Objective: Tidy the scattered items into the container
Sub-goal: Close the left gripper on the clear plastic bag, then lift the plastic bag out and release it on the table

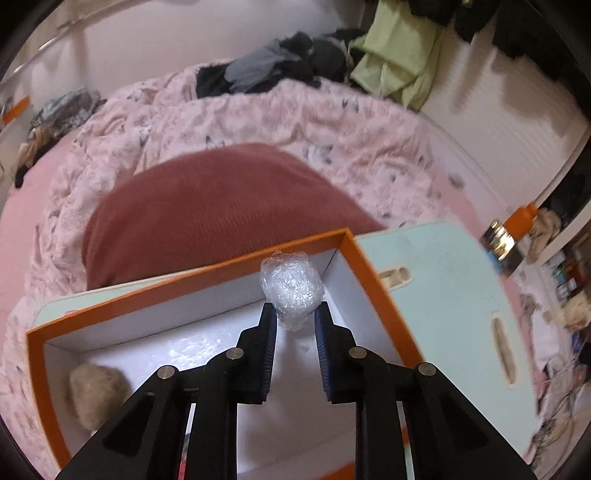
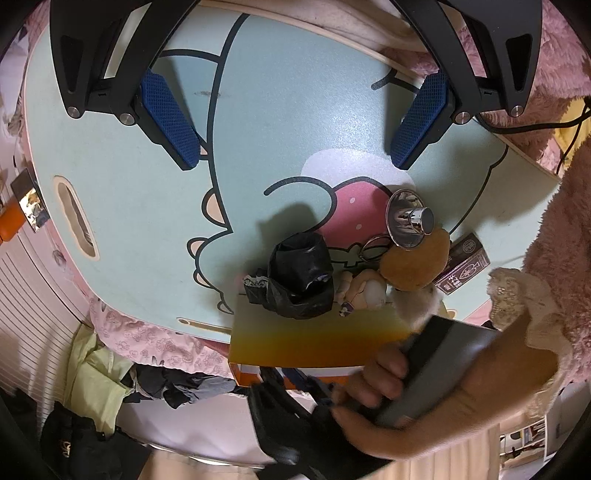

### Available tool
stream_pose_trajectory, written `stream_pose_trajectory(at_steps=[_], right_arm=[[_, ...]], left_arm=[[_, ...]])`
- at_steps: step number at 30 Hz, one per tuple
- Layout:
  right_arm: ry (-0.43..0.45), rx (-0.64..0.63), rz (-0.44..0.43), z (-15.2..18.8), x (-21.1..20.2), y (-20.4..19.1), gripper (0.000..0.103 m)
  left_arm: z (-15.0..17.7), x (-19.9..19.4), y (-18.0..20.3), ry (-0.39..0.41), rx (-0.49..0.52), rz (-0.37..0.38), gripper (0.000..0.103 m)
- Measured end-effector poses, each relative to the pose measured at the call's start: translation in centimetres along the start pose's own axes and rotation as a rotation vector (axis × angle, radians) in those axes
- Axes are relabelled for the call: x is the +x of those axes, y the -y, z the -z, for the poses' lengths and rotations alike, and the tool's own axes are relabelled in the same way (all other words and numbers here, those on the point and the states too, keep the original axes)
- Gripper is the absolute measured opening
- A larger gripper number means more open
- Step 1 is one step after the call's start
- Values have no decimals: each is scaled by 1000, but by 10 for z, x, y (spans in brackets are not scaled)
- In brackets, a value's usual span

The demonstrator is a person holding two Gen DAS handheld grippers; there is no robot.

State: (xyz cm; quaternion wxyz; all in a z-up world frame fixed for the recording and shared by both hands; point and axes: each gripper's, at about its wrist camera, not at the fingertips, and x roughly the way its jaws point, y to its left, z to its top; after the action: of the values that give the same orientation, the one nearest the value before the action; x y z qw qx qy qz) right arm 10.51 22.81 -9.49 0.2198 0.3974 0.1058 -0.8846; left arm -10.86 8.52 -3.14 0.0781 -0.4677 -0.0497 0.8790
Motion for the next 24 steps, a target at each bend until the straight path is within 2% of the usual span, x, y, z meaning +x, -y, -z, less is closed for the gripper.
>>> stream_pose_trajectory(at_steps=[4, 8, 12, 16, 17, 18, 19, 20, 22, 24], right_arm=[[0, 0, 0, 0, 0, 0, 103], [0, 0, 0, 0, 0, 0, 103], [-1, 1, 1, 0, 0, 0, 103], [-1, 1, 1, 0, 1, 0, 103], [-1, 1, 1, 0, 1, 0, 103], [-1, 1, 1, 0, 1, 0, 103], [-1, 1, 1, 0, 1, 1, 103], [0, 1, 1, 0, 1, 0, 103], [0, 1, 1, 0, 1, 0, 103], [0, 1, 1, 0, 1, 1, 103]], left_arm=[[15, -60, 4, 101, 36, 110, 19], [53, -116, 13, 168, 111, 229, 20], [96, -127, 10, 130, 126, 326, 20], [128, -104, 3, 66, 121, 335, 20], [131, -97, 0, 62, 117, 324, 26], [133, -93, -3, 63, 107, 311, 41], [134, -90, -7, 71, 92, 294, 48], [135, -90, -12, 84, 74, 286, 54], [137, -97, -20, 117, 55, 297, 57], [142, -111, -26, 147, 56, 303, 68]])
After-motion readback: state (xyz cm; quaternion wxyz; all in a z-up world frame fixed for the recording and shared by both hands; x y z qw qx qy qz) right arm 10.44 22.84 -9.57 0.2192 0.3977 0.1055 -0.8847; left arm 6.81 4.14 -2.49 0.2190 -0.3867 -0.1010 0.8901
